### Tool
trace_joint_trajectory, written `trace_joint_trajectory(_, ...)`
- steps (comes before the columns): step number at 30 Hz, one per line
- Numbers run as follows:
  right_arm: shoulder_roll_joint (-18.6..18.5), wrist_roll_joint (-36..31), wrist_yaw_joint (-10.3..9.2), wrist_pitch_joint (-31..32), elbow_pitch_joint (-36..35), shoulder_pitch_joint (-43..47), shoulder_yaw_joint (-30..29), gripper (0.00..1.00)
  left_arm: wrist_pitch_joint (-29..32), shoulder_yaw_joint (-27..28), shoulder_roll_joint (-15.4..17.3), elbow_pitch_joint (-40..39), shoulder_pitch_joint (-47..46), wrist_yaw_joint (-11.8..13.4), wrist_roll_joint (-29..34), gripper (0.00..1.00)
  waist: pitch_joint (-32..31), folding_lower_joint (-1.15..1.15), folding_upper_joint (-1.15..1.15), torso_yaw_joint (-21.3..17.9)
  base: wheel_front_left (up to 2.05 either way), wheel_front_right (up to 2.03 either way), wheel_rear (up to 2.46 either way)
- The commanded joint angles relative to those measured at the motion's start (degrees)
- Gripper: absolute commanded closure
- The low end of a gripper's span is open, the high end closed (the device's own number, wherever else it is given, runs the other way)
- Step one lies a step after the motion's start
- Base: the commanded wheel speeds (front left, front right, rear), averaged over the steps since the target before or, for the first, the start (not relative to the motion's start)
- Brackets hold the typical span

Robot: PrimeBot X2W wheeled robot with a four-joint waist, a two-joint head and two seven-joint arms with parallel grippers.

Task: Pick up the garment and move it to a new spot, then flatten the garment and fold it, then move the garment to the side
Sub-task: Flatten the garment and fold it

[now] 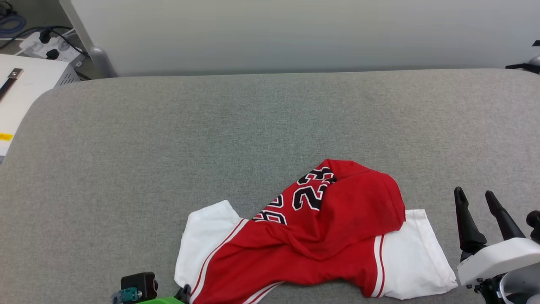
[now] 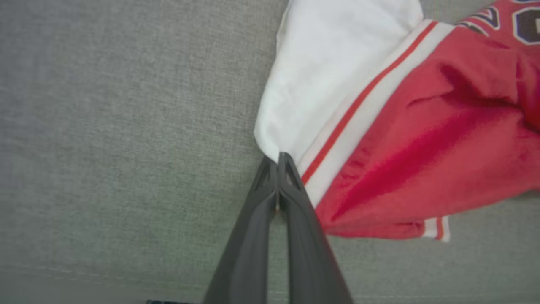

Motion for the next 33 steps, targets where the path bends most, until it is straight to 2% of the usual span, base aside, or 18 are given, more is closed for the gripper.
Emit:
trace_joint_trajectory(1, 0.05, -0.49, -0.02, 0.52, -0.77, 0.78, -0.02, 0.0, -1.43, 0.27, -0.03, 0.24, -0.57, -0.8, 0.23, 0.0, -0.8, 0.0, 0.0, 0.44, 0.0, 0.0, 0.0)
trace_joint_trajectory(12, 0.1, -0.33, -0.02, 3.02, -1.35, 3.21, -0.93, 0.0, -14.29, 2.67, 1.76, -1.52, -5.68, -1.31, 7.32, 0.0, -2.89, 0.0, 0.0, -0.17, 0.0, 0.0, 0.0)
trace_joint_trajectory(17, 0.11, -0.47, -0.02, 4.18, -1.86, 4.08, -1.74, 0.0, -15.85, 3.54, 3.43, -1.81, -6.33, -0.81, 8.93, 0.0, -2.89, 0.0, 0.0, -0.26, 0.0, 0.0, 0.0)
trace_joint_trajectory(21, 0.11, -0.36, -0.02, 4.93, -2.74, 4.29, -2.07, 0.0, -9.41, 2.93, 5.95, -1.26, -8.09, -2.55, 7.12, 0.0, -1.61, 0.0, 0.0, -0.43, 0.0, 0.0, 0.0)
trace_joint_trajectory(30, 0.11, 0.17, -0.02, 4.84, -2.8, 2.91, -2.39, 0.0, 12.39, -1.56, 11.63, 0.43, -13.74, -10.7, -0.05, 0.0, 2.88, 0.0, 0.0, -2.26, 0.0, 0.0, 0.0)
trace_joint_trajectory(31, 0.11, 0.39, -0.02, 4.64, -2.4, 2.54, -2.44, 0.0, 16.24, -2.72, 12.34, 0.74, -14.4, -11.72, -1.04, 0.0, 3.66, 0.0, 0.0, -2.74, 0.0, 0.0, 0.0)
trace_joint_trajectory(33, 0.11, 0.68, -0.02, 4.53, -1.88, 2.26, -2.45, 0.0, 19.23, -3.47, 12.64, 1.47, -14.92, -12.07, -1.92, 0.0, 4.36, 0.0, 0.0, -3.1, 0.0, 0.0, 0.0)
